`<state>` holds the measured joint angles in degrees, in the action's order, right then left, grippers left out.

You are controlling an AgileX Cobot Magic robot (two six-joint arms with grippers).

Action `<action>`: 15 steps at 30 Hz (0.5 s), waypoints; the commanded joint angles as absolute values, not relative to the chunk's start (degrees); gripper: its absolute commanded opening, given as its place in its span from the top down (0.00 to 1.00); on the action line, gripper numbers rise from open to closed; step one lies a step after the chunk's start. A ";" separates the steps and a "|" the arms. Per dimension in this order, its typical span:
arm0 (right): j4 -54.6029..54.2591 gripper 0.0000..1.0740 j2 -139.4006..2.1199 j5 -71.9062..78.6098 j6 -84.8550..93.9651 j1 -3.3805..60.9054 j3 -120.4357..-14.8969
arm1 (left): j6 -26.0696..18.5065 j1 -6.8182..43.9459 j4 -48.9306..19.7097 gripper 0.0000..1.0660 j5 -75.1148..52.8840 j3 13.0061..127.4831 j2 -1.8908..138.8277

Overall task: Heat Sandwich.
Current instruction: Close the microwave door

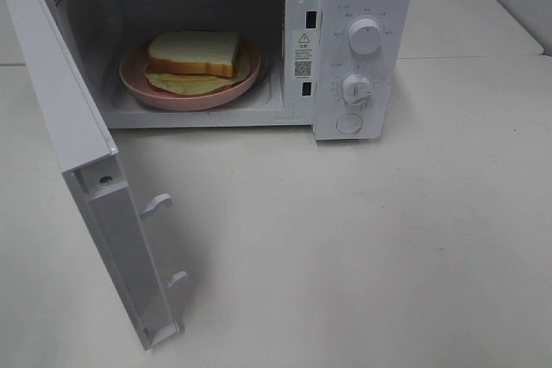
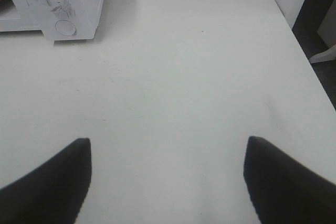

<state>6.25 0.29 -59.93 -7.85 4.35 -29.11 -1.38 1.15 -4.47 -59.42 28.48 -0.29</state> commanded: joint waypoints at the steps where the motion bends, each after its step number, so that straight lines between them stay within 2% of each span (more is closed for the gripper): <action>1: 6.42 0.29 1.78 -59.47 -7.68 3.95 -29.11 | -1.43 1.60 -4.53 0.05 -58.84 28.25 -1.55; 15: 6.42 0.29 1.78 -59.47 -7.68 3.95 -29.11 | -1.26 1.60 -4.58 0.05 -58.73 28.30 -1.43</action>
<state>6.25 0.29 -59.93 -7.79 4.35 -29.11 -1.38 1.15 -4.47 -59.42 28.48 -0.29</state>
